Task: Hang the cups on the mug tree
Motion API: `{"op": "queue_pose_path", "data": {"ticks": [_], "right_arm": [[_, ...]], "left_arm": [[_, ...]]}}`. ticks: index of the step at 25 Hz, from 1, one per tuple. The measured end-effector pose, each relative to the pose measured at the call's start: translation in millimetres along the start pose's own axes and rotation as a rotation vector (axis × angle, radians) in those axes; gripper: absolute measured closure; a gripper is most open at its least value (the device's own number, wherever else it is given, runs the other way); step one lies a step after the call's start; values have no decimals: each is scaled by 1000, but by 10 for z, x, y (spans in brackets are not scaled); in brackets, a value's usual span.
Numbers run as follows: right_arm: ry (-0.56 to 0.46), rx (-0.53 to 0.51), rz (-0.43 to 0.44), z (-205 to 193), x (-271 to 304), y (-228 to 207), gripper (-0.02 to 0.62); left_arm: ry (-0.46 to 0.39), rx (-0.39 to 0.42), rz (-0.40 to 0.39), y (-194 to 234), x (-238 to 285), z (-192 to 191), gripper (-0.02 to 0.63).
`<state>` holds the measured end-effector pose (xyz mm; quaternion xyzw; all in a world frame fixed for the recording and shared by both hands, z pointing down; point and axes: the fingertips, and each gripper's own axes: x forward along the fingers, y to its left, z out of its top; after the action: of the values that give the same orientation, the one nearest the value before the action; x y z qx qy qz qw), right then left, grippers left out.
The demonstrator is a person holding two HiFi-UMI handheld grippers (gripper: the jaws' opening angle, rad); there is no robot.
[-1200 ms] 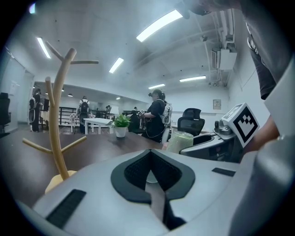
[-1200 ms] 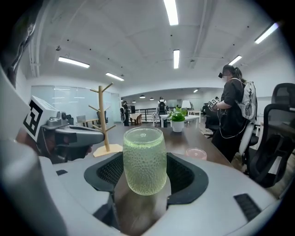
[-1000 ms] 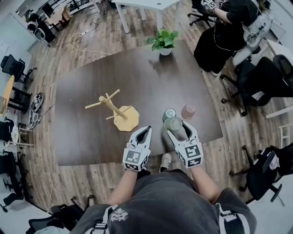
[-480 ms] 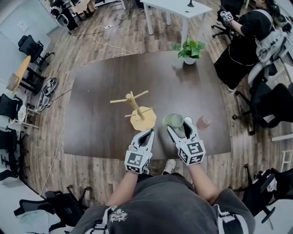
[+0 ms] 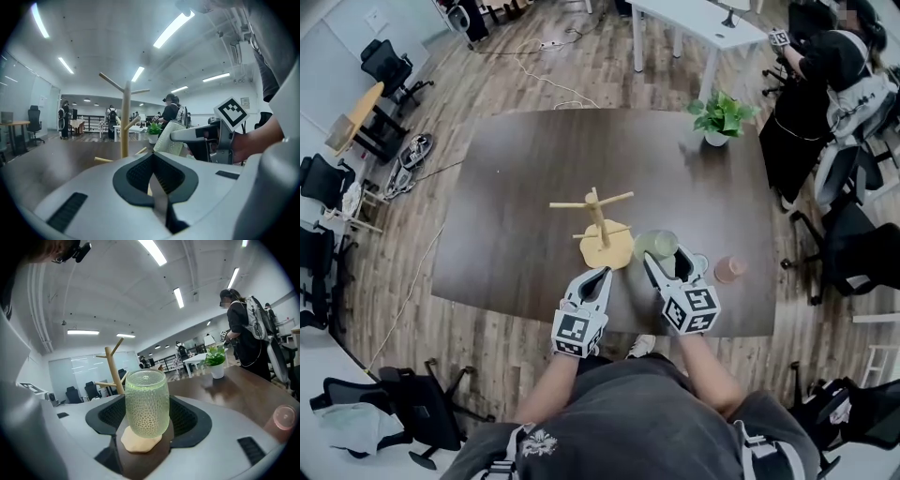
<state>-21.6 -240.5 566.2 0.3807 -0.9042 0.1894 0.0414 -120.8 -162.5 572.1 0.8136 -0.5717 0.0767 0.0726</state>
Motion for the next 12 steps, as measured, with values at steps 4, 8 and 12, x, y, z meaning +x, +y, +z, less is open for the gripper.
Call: {"op": "queue_pose_path", "data": {"ticks": [4, 8, 12], "right_arm": [[-27, 83, -5, 35, 103, -43, 287], [-72, 162, 2, 111, 228, -60, 287], [-62, 269, 15, 30, 346, -65, 287]], "left_arm": [[1, -10, 7, 49, -40, -67, 601], [-2, -20, 24, 135, -69, -89, 601], [1, -22, 44, 205, -96, -83, 601]]}}
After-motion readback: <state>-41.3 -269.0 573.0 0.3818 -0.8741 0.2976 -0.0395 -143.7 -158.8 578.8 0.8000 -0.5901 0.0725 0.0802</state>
